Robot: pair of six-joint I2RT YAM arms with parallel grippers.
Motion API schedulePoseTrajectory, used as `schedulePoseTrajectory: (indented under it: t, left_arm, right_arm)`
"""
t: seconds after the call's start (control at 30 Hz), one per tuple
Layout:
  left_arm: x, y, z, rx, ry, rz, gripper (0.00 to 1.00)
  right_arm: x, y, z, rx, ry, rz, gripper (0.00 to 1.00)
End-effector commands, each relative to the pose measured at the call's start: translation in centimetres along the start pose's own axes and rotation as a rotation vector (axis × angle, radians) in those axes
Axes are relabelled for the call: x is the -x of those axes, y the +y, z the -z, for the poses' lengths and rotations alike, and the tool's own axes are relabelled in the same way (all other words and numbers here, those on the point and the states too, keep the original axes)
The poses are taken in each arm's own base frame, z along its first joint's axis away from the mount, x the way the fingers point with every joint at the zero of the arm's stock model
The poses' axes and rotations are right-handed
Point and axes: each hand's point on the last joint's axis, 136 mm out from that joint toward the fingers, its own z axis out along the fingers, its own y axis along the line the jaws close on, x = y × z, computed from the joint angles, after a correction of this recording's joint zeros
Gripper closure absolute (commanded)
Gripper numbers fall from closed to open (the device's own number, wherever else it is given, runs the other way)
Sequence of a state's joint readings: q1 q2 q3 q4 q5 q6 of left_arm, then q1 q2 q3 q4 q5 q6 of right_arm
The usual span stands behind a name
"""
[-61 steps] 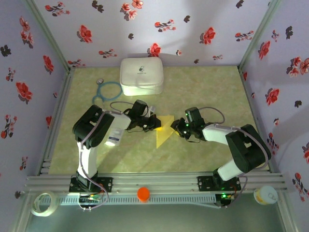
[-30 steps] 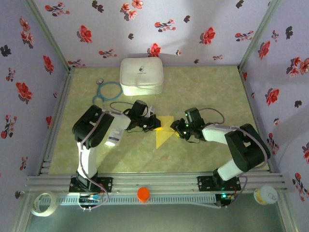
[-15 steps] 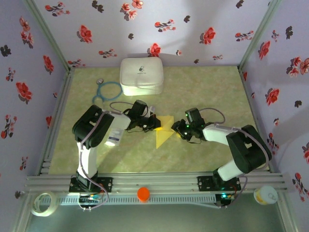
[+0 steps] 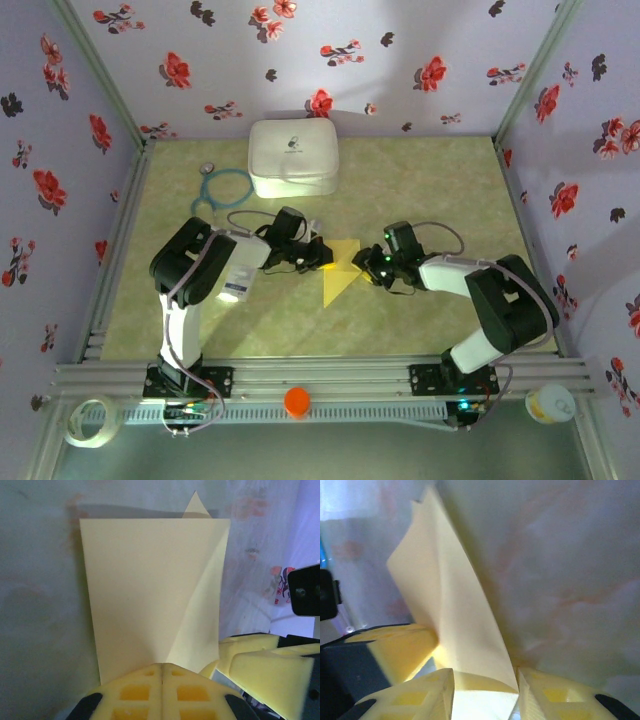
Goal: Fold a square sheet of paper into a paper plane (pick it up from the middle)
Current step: Fold the wing for the fifth time at the center of the table.
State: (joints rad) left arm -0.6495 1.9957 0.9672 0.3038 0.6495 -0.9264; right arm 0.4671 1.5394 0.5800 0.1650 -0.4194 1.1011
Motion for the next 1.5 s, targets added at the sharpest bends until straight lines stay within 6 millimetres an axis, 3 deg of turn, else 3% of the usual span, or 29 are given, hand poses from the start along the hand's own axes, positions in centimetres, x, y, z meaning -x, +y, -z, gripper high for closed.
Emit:
schedulePoseTrajectory:
  t: [0.0, 0.27, 0.77, 1.03, 1.17, 1.37, 1.47]
  left_arm:
    - [-0.9, 1.3, 0.3, 0.037, 0.027, 0.043, 1.0]
    - [-1.0, 1.2, 0.4, 0.036, 0.026, 0.043, 1.0]
    - [-0.8, 1.2, 0.5, 0.034, 0.022, 0.043, 1.0]
    - [-0.5, 0.7, 0.6, 0.024, 0.014, 0.036, 1.0]
    - [0.0, -0.3, 1.1, 0.009, 0.0, 0.023, 0.99]
    - [1.1, -2.5, 2.1, -0.02, -0.027, -0.009, 0.94]
    - [1.4, -3.7, 2.9, -0.035, -0.049, -0.028, 0.9]
  right_arm:
    - [0.1, 1.4, -0.2, 0.052, 0.001, 0.03, 0.62]
    - [0.2, 1.0, -0.2, 0.042, -0.007, 0.033, 0.6]
    - [1.9, 3.1, -0.5, 0.194, 0.011, 0.122, 0.63]
    - [2.0, 2.8, -1.3, 0.207, 0.045, 0.11, 0.65]
    - [1.9, 2.4, -1.7, 0.201, 0.058, 0.106, 0.7]
    - [1.9, 2.1, -1.7, 0.193, 0.051, 0.079, 0.89]
    - [2.1, 2.6, -1.5, 0.224, 0.034, 0.052, 0.93]
